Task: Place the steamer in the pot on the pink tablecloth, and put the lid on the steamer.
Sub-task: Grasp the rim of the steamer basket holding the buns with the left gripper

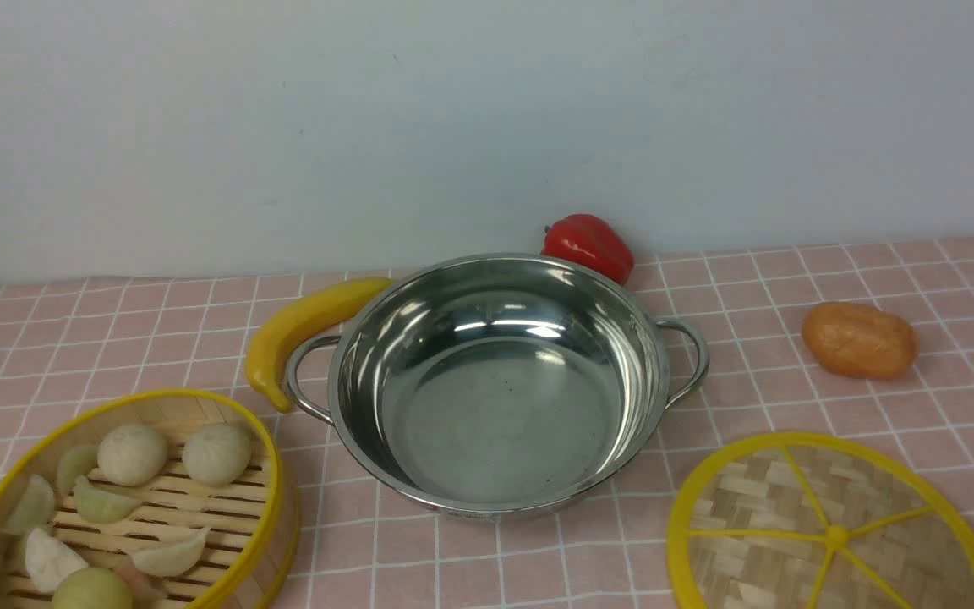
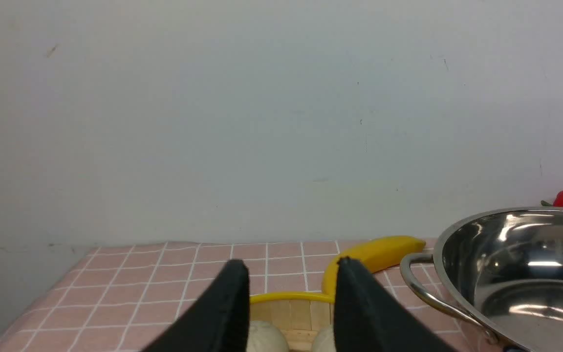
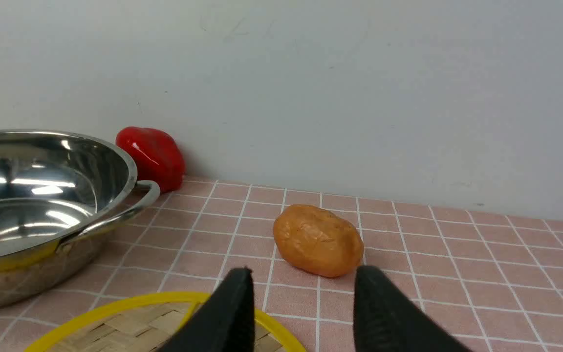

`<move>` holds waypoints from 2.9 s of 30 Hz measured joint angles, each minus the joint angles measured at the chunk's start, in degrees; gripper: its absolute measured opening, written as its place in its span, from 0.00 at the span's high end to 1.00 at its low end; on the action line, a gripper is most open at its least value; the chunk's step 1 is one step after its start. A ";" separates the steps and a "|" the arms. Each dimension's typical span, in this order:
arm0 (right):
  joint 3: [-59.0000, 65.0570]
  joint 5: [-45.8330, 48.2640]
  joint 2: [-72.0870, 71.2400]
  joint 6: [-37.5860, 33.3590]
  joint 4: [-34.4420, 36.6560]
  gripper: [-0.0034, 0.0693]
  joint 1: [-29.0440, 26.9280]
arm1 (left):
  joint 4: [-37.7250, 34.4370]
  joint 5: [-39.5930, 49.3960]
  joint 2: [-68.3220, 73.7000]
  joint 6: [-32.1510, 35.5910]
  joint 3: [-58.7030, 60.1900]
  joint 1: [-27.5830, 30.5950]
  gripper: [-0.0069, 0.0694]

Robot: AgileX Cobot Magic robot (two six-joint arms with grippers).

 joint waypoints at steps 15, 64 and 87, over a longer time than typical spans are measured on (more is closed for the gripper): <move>0.00 0.00 0.00 0.00 0.00 0.54 0.00 | 0.00 0.00 0.00 0.35 0.00 0.00 0.59; 0.00 -23.35 0.00 20.98 55.59 0.54 0.00 | 0.50 -44.24 -0.18 -14.66 -13.91 0.05 0.59; 0.00 -19.23 0.00 21.16 54.44 0.54 0.00 | 11.71 58.84 15.48 -19.72 -51.08 0.05 0.59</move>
